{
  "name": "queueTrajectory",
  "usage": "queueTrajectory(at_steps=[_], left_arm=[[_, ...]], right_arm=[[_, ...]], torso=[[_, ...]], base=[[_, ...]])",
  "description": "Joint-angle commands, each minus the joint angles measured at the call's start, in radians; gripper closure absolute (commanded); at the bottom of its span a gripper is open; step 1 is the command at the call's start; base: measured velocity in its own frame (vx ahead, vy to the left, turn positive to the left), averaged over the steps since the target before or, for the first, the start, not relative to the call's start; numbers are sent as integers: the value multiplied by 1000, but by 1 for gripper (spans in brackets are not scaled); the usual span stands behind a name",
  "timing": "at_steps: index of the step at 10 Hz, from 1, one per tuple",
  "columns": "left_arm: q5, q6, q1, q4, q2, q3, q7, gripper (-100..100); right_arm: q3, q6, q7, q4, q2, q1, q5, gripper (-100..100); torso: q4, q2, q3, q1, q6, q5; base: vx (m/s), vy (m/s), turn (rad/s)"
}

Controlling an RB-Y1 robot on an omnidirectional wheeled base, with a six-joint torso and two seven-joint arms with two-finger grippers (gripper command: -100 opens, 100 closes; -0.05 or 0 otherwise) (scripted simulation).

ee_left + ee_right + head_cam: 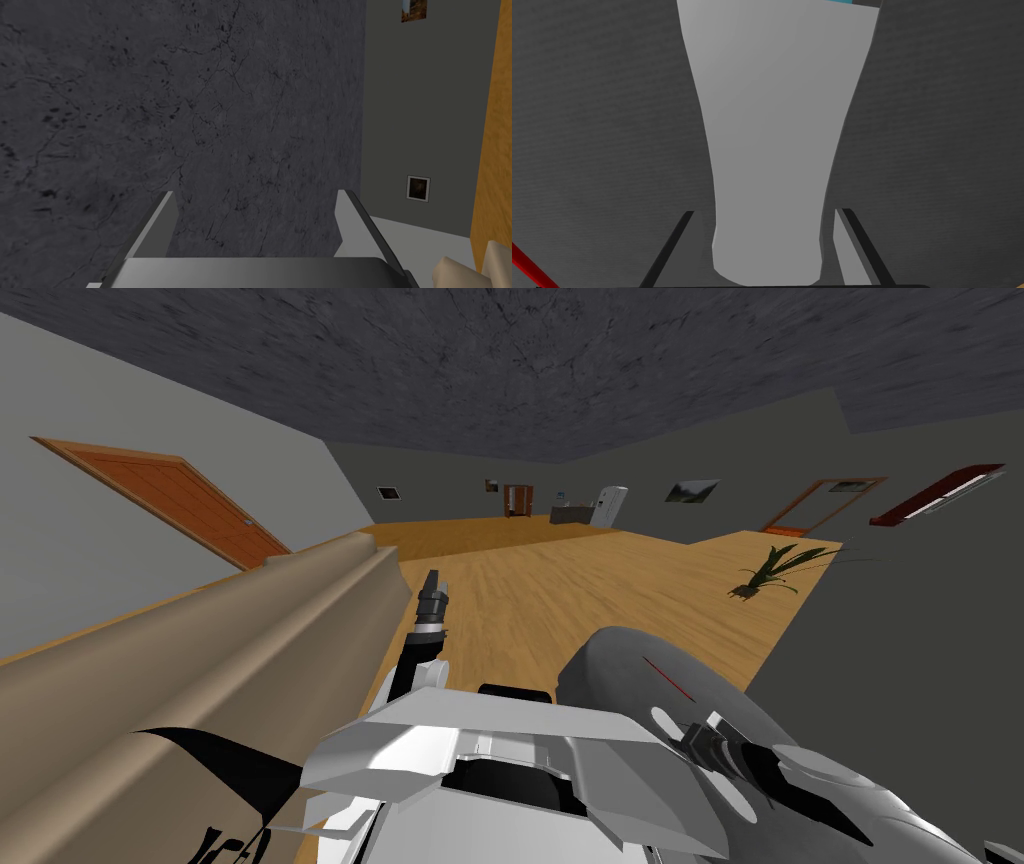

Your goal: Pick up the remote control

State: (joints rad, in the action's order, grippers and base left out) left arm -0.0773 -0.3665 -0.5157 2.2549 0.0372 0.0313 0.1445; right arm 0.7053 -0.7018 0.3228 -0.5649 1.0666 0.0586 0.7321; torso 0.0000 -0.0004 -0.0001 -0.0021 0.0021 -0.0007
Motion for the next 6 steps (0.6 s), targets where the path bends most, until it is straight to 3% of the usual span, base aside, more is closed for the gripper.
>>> queueTrajectory(at_steps=[1,2,4,5,6], left_arm=[[0,0,0,0,0,0,0,0],[0,0,0,0,0,0,0,0],[0,0,0,0,0,0,0,0],[0,0,0,0,0,0,0,0],[0,0,0,0,0,0,0,0]], right_arm=[[0,0,0,0,0,0,0,0],[2,9,-13,-29,15,10,0,100],[3,-23,-23,-43,56,6,-1,100],[-1,-11,-16,-42,46,14,-4,100],[-1,-15,-16,-42,49,14,-4,0]], torso=[[0,0,0,0,0,0],[0,0,0,0,0,0],[0,1,0,2,1,1],[0,2,1,3,1,1],[0,1,1,2,1,1]], base=[[0,0,0],[-3,7,-16],[-15,34,-67],[-13,17,-19],[0,0,0]])
